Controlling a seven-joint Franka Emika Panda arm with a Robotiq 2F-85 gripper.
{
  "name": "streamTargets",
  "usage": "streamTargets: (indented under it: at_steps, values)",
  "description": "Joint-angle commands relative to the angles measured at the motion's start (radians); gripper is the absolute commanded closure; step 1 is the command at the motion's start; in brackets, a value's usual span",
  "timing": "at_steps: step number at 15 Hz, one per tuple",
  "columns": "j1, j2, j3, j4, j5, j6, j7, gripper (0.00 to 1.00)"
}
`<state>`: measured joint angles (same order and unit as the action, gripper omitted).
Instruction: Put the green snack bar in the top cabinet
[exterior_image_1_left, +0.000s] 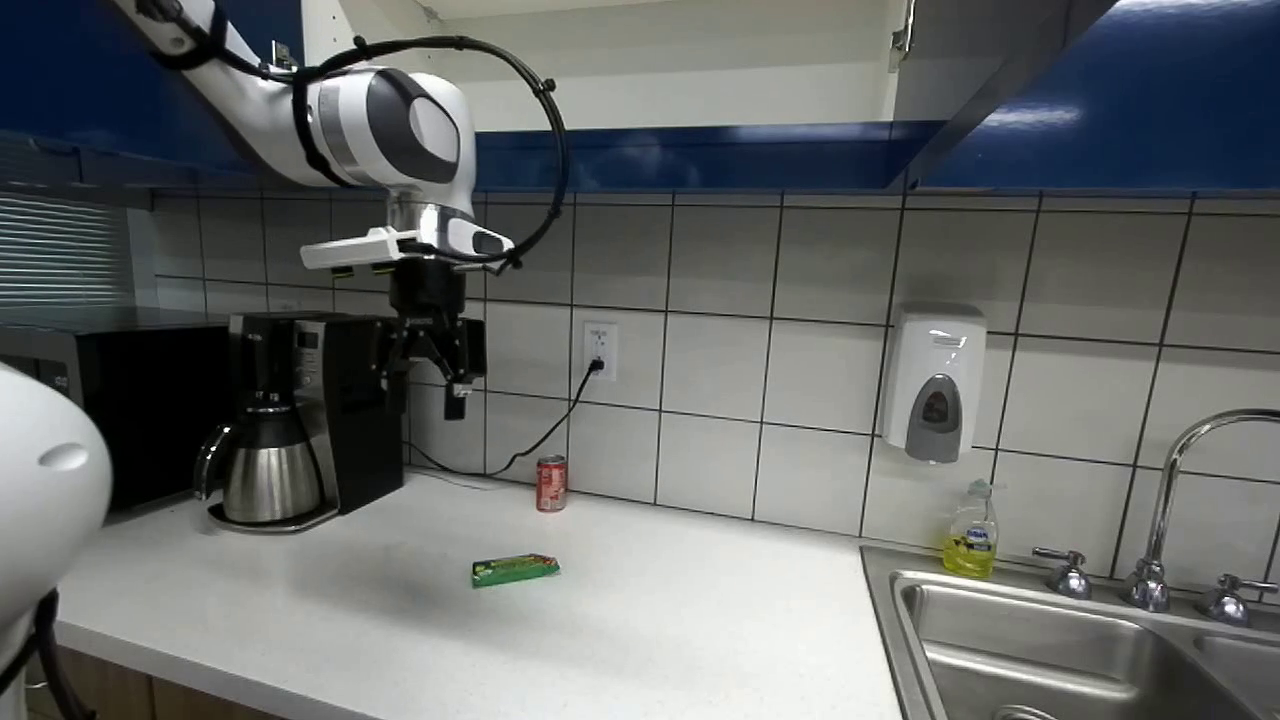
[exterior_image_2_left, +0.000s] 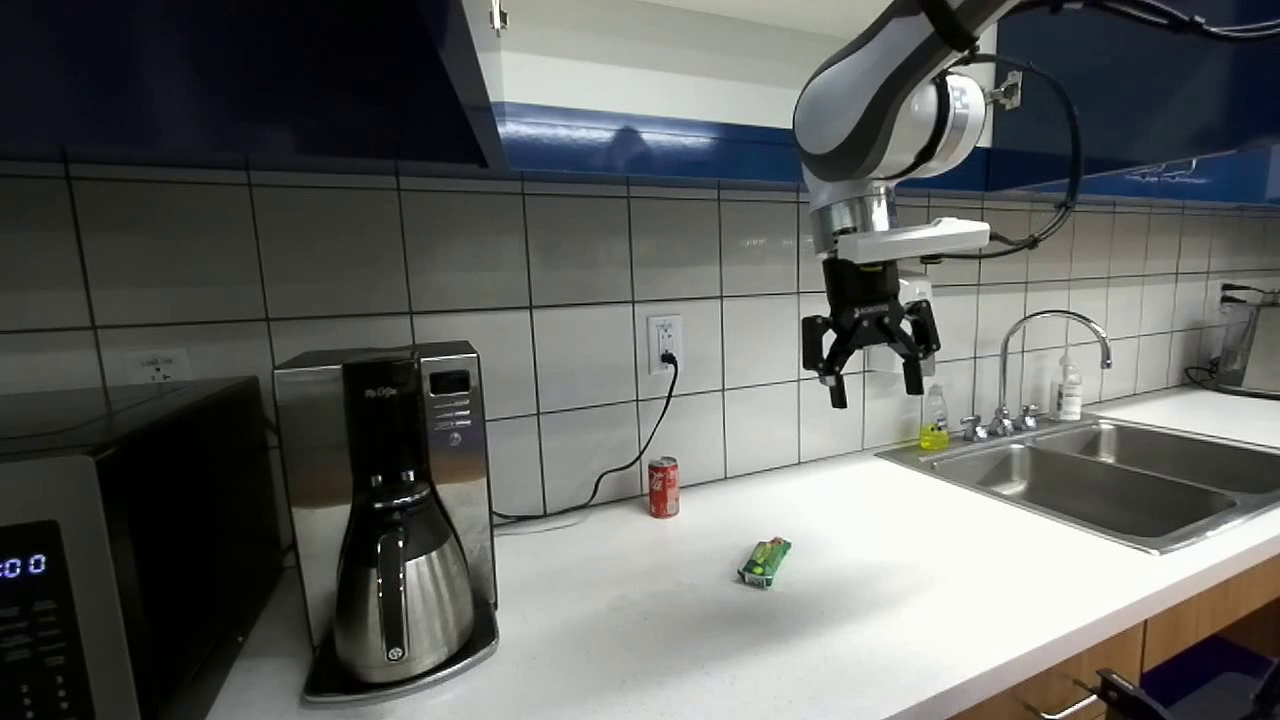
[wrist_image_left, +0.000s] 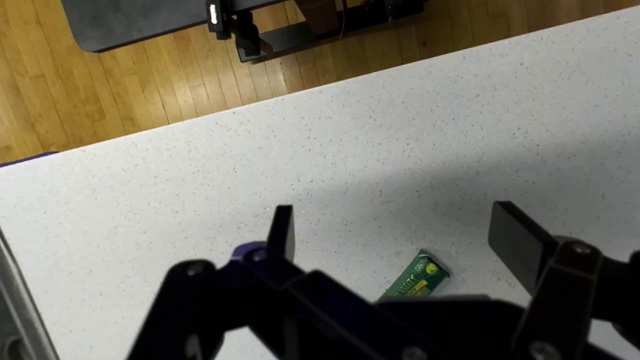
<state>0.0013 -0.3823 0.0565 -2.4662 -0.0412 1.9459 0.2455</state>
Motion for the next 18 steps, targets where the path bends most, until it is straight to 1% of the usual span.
streamTargets:
  at_steps: [1, 6, 10, 14, 18]
  values:
    - [-0.032, 0.056, -0.002, -0.014, -0.017, 0.093, 0.048, 0.0]
    - [-0.052, 0.174, -0.007, -0.018, -0.038, 0.226, 0.096, 0.0]
    - [-0.05, 0.298, -0.021, 0.004, -0.06, 0.312, 0.128, 0.0]
    - [-0.035, 0.445, -0.036, 0.073, -0.094, 0.382, 0.169, 0.0]
    - [-0.009, 0.578, -0.054, 0.177, -0.122, 0.406, 0.199, 0.0]
